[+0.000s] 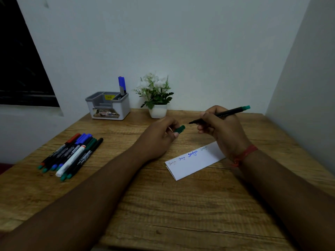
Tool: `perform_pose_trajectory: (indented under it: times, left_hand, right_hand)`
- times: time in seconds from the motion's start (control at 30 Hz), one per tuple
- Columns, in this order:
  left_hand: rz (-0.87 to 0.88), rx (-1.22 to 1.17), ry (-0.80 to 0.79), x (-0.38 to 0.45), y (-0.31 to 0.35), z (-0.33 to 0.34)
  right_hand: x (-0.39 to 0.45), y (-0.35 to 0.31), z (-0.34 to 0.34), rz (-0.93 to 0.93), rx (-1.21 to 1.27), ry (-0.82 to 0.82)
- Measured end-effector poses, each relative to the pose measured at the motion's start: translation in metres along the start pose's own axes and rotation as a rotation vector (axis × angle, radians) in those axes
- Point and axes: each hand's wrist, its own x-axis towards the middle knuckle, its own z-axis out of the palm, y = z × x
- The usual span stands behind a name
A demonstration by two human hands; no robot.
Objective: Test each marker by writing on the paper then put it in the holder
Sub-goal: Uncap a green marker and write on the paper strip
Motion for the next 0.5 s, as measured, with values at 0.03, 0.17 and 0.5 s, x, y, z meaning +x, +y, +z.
perform_pose_trajectory:
  times: [0.03,0.17,0.5]
  left_hand:
    - [0.001,0.007,-0.004,-0.0001,0.0000,0.0000]
    - [-0.010,0.016,-0.021,-0.0011,0.0015,-0.0009]
    - [0.020,0.006,-0.029,-0.0045,0.0095,-0.0028]
  right_hand:
    - [-0.0003,0.0000,0.0006,-0.006,-0.008,-0.008]
    - [-0.0019,0.0018,0.0028,-0.033,-0.080,-0.035]
    - [-0.0032,0.0089,0.0028,-0.033,-0.264,-0.086]
